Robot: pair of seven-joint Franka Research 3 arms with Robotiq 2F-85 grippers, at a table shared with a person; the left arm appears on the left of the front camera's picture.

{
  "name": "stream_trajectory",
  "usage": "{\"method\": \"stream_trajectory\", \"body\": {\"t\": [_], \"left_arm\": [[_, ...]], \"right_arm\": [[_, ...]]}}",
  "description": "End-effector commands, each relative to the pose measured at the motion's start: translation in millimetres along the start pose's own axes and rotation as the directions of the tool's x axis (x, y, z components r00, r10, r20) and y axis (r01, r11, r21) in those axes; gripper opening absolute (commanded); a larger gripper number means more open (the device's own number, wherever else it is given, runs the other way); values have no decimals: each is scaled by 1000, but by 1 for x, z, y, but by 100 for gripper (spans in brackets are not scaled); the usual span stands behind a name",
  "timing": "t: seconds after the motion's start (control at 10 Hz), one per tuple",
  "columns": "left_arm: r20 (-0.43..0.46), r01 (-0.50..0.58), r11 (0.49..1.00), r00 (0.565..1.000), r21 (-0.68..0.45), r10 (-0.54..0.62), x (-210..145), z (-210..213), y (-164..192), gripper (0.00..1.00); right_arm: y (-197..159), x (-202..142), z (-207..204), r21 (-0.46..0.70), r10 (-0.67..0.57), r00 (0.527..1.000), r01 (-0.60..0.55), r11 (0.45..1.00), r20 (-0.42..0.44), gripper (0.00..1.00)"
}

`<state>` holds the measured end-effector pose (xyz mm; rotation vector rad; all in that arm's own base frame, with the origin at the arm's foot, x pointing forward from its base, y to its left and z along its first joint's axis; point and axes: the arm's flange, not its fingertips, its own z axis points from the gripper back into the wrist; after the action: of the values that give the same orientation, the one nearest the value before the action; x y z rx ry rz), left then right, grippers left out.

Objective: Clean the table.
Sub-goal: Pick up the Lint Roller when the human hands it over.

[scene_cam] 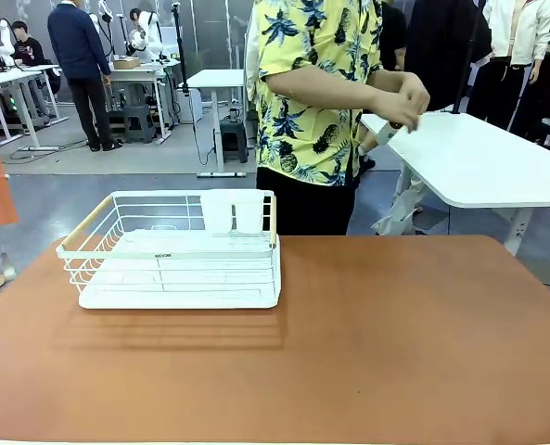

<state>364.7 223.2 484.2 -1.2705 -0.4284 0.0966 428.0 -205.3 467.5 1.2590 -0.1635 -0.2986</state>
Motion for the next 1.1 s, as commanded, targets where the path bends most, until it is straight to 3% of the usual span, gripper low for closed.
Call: {"method": "stream_trajectory", "body": {"t": [0.0, 1.0], "left_arm": [[4, 7, 1000, 1000, -8, -7, -1, 2, -3, 100], [4, 7, 1000, 1000, -8, -7, -1, 2, -3, 100]], "right_arm": [[2, -2, 0, 4, -2, 1000, 2, 1000, -1, 100], [2, -2, 0, 4, -2, 1000, 2, 1000, -1, 100]]}}
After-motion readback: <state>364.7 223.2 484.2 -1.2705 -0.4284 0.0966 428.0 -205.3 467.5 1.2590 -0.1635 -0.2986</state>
